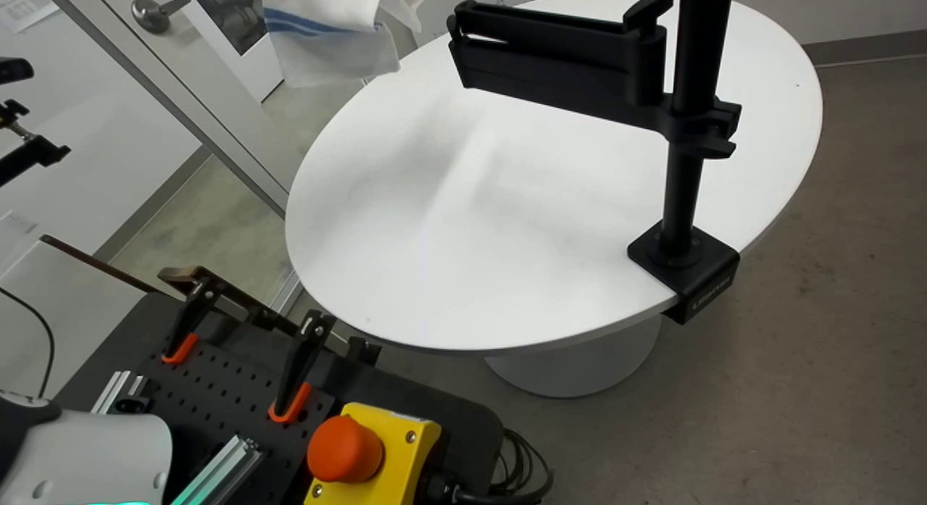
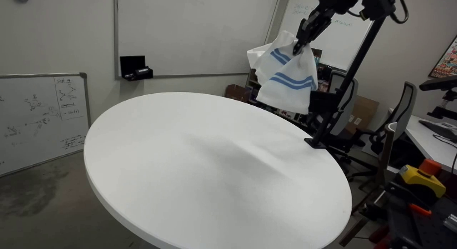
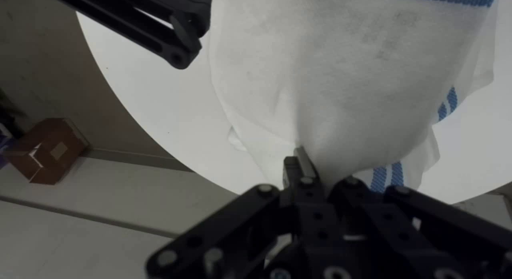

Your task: Put the towel on the black rod

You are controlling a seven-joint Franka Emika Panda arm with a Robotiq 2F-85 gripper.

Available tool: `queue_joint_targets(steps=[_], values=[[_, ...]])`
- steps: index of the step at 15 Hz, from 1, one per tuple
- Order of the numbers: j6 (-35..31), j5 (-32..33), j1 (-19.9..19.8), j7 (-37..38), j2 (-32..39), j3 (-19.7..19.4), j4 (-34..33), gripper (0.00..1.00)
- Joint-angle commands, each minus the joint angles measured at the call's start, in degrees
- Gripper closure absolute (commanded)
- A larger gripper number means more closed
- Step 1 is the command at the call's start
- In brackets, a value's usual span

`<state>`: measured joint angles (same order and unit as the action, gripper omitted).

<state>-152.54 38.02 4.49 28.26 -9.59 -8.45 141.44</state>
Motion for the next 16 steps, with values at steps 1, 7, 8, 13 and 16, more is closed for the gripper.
queue_joint_targets(steps=[1, 7, 8, 13, 16], values=[[1.1, -0.6, -6.7, -0.1, -8.4, 4.2, 3.9, 0.98], [3.2, -0.8, -16.2, -0.4, -15.0, 6.4, 6.0, 0.98], [3.8, -0.6, -17.6, -0.3, -15.4, 6.6, 5.8, 0.98], [6.0, -0.2, -23.4, -0.2, -14.6, 6.5, 4.2, 0.98], [7.1, 0.3, -25.3, 0.4, -12.5, 6.4, 3.5, 0.98]])
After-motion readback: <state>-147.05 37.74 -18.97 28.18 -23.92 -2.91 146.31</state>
